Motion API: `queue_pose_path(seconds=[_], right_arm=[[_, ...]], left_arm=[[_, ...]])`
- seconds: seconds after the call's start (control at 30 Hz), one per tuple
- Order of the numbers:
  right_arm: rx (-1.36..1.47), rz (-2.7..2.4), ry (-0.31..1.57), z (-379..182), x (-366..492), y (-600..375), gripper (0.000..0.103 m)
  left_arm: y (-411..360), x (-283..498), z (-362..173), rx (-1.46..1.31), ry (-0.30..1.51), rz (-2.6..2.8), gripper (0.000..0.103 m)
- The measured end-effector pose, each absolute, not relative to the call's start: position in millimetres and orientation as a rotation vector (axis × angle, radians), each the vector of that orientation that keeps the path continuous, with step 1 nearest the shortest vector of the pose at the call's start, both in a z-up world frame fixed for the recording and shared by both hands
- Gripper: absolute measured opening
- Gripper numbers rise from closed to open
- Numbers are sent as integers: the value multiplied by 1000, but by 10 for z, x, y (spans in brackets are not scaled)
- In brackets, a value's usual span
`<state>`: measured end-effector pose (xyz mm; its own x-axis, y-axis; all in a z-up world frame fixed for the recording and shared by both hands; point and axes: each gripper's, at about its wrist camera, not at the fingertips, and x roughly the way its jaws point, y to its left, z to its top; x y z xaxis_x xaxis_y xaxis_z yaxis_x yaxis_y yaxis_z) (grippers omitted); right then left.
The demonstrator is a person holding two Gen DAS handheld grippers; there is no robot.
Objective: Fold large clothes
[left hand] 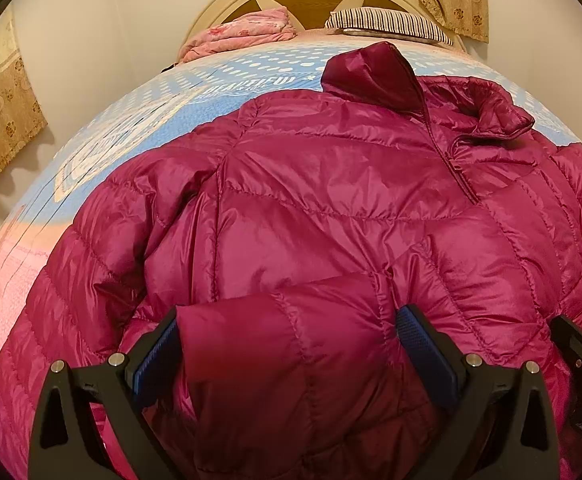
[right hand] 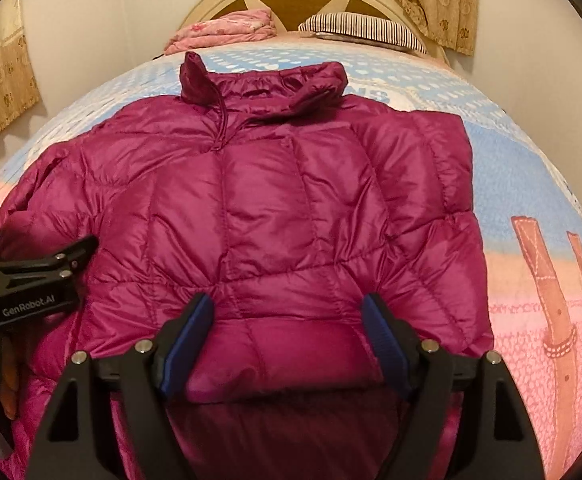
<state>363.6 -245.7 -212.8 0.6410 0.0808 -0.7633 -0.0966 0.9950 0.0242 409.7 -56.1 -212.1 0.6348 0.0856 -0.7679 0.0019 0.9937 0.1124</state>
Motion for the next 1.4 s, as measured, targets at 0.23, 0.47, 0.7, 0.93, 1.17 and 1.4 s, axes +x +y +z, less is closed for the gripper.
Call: queue_pose_path(seconds=[0.23,0.47,0.7,0.93,1.17,1.4], right_arm=[[-33,91,869,-2142,3636,-2436,81],[-51,80,868,-2144,3631,-2410,82],[-58,75,867,-2147,3631,-2405,82],[-61,72,866,-2151,3630,-2402,82],[-61,71,865,-2149,3628,-2404,83],[-63,69,864,-2153,3627,-2406,84]], left_arm=[[-549,4099,-2125,95,885,41,102],[-547,4095,-2123,94,885,40,102],[-549,4094,-2121,93,886,40,102],[-543,4096,-2120,95,886,40,102],[-469,4088,-2026,99,907,35,102],[210,3536,-1435,130,782,111,102]])
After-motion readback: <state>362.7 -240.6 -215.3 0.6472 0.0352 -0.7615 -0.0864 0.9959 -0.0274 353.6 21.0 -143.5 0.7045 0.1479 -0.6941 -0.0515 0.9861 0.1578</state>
